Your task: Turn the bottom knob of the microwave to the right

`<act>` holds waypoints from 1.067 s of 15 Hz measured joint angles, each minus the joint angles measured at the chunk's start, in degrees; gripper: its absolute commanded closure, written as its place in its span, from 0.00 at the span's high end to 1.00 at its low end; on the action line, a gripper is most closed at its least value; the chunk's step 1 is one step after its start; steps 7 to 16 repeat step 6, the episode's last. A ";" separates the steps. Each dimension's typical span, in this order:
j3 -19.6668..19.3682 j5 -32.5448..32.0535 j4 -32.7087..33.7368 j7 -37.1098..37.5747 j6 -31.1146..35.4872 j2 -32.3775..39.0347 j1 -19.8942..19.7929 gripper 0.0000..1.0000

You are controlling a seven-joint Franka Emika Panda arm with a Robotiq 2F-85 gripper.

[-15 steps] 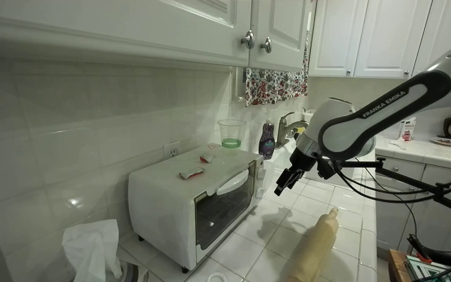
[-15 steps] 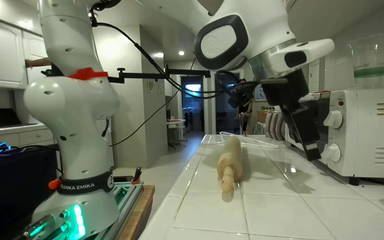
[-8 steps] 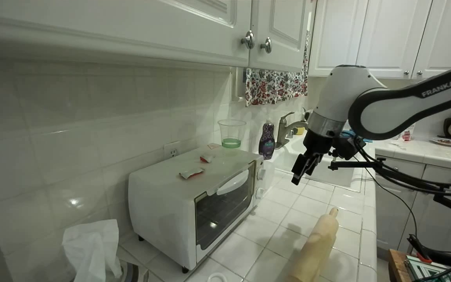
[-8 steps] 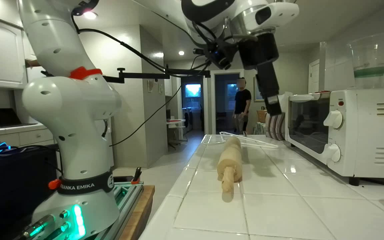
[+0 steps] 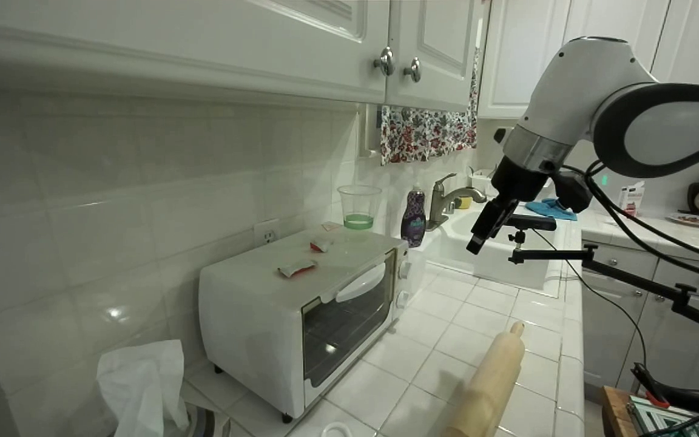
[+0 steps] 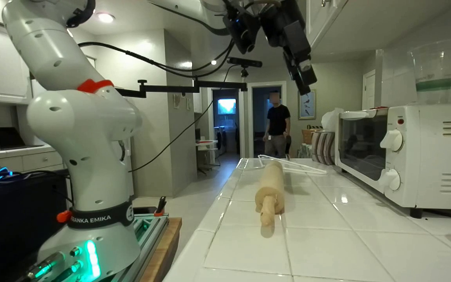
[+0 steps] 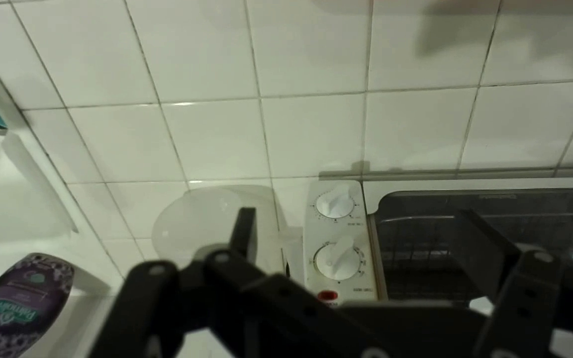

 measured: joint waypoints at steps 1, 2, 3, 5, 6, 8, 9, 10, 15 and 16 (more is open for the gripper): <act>0.00 -0.06 -0.07 -0.22 0.08 -0.10 0.01 1.00; 0.00 -0.11 -0.16 -0.29 0.16 -0.10 0.01 1.00; 0.00 -0.16 -0.23 -0.33 0.21 -0.10 0.01 1.00; 0.00 -0.21 -0.32 -0.36 0.25 -0.10 0.02 1.00; 0.00 -0.23 -0.33 -0.38 0.25 -0.10 0.02 1.00; 0.00 -0.23 -0.33 -0.38 0.25 -0.10 0.02 1.00; 0.00 -0.23 -0.33 -0.38 0.25 -0.10 0.02 1.00; 0.00 -0.23 -0.33 -0.38 0.25 -0.10 0.02 1.00; 0.00 -0.23 -0.33 -0.38 0.25 -0.10 0.02 1.00; 0.00 -0.23 -0.33 -0.38 0.25 -0.10 0.02 1.00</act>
